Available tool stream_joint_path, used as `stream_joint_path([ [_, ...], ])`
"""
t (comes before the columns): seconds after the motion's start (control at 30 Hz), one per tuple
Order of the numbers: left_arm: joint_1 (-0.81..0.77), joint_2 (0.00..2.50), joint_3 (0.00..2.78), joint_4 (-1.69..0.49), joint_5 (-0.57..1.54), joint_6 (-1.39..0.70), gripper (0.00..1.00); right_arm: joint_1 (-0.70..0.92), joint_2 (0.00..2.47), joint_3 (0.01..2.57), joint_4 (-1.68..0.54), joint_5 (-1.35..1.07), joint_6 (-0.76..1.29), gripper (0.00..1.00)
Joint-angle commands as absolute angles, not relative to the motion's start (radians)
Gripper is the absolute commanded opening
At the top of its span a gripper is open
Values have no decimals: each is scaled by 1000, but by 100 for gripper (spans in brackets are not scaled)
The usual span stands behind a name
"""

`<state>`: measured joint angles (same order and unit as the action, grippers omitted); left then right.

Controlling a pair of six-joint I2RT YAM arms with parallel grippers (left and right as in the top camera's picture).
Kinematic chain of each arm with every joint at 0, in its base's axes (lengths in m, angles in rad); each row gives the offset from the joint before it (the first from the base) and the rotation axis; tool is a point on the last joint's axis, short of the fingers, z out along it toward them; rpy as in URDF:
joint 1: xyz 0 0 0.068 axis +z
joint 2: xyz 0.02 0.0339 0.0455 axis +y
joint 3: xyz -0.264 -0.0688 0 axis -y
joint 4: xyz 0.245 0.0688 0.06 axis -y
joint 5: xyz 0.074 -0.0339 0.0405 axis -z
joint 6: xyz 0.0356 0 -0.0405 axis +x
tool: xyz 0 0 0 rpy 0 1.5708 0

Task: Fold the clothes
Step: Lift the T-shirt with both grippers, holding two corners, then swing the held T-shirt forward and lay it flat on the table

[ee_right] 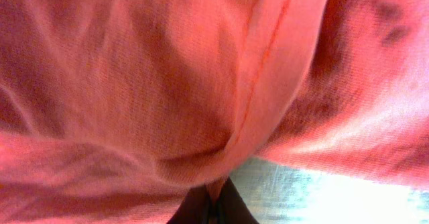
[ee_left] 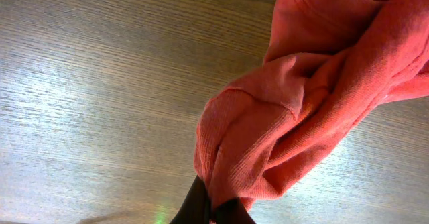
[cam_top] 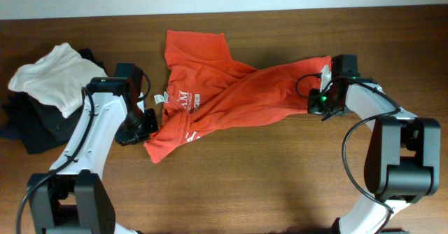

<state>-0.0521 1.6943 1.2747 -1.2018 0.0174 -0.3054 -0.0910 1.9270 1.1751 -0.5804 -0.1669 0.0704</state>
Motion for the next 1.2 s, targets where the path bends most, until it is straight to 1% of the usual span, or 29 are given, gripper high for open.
stream_joint_path([
  [0.0, -52, 1692, 1270, -1195, 4, -290, 1, -93, 1914, 1179, -698, -173, 67, 4],
  [0.1, -52, 1692, 1274, -1169, 11, -290, 1, -93, 1875, 1251, -853, -173, 68, 4],
  [0.17, -52, 1692, 1301, -1164, 12, -276, 0, -93, 1820, 1369, -997, -173, 67, 4],
  [0.27, -52, 1686, 1423, -1206, 32, -256, 0, -93, 1733, 1594, -1201, -168, 67, 4],
  [0.33, -52, 1678, 1499, -1222, 81, -228, 0, -93, 1692, 1715, -1295, -156, 68, 4],
  [0.5, -30, 1667, 1747, -1332, 141, -218, 0, -93, 1598, 1974, -1512, -25, 94, 4],
  [0.67, 23, 1646, 1951, -1428, 142, -218, 0, -94, 1525, 2093, -1583, 7, 97, 4],
  [0.8, 94, 1578, 2069, -1454, 156, -218, 0, -94, 1437, 2182, -1583, 112, 164, 4],
  [0.9, 119, 1504, 2081, -1436, 213, -218, 0, -94, 1394, 2226, -1579, 119, 166, 4],
  [1.0, 119, 1449, 2081, -1398, 214, -218, 0, -103, 1379, 2259, -1560, 155, 166, 4],
  [1.17, 113, 1471, 2080, -1258, 215, -218, 0, -132, 1465, 2259, -1491, 131, 162, 4],
])
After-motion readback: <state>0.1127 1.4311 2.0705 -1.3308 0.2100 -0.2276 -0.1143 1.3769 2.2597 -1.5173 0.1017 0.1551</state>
